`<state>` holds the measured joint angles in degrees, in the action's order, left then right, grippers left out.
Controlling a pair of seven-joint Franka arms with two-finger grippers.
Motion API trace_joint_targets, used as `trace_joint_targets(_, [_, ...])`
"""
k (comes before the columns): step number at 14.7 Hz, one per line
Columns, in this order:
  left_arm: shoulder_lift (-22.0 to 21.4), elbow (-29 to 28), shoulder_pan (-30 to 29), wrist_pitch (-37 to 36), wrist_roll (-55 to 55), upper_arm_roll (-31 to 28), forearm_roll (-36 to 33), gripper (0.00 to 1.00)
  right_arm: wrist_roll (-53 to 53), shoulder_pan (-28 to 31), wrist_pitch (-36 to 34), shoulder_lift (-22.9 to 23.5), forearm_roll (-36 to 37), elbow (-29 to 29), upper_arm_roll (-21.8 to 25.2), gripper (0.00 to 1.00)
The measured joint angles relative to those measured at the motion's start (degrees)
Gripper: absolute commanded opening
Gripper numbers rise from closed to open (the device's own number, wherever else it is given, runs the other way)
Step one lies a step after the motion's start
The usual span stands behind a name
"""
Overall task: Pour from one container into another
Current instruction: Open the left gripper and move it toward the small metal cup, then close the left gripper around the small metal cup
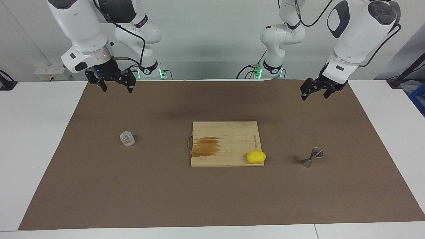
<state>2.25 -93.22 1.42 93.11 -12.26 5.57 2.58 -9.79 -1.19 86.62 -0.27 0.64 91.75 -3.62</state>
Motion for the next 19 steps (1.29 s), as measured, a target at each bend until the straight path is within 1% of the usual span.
trace_joint_targets(2, [1.7,0.0,0.0,3.1,-5.6,0.0,1.0,1.00,0.0,0.0,0.0,0.0,0.0,0.0,0.0,1.00])
trace_joint_targets(5, [3.4,0.1,-0.3,6.1,-15.7,-0.5,6.7,1.00,0.0,0.0,0.0,0.0,0.0,0.0,0.0,1.00])
trace_joint_targets(8, [3.9,0.5,-1.4,8.2,-28.9,-1.3,10.5,1.00,0.0,0.0,0.0,0.0,0.0,0.0,0.0,1.00])
trace_joint_targets(10, [3.9,0.7,-2.7,9.6,-35.3,-1.6,14.7,1.00,0.0,0.0,0.0,0.0,0.0,0.0,0.0,1.00])
trace_joint_targets(12, [4.0,0.4,-4.2,13.1,-41.5,-1.8,17.2,1.00,0.0,0.0,0.0,0.0,0.0,0.0,0.0,1.00])
trace_joint_targets(15, [4.3,-0.7,-5.8,17.1,-51.3,-2.0,20.5,1.00,0.0,0.0,0.0,0.0,0.0,0.0,0.0,1.00])
trace_joint_targets(17, [4.2,-2.4,-7.4,18.9,-57.2,-2.1,25.0,1.00,0.0,0.0,0.0,0.0,0.0,0.0,0.0,1.00])
trace_joint_targets(19, [3.6,-5.9,-10.1,20.9,-62.1,-2.2,30.1,1.00,0.0,0.0,0.0,0.0,0.0,0.0,0.0,1.00])
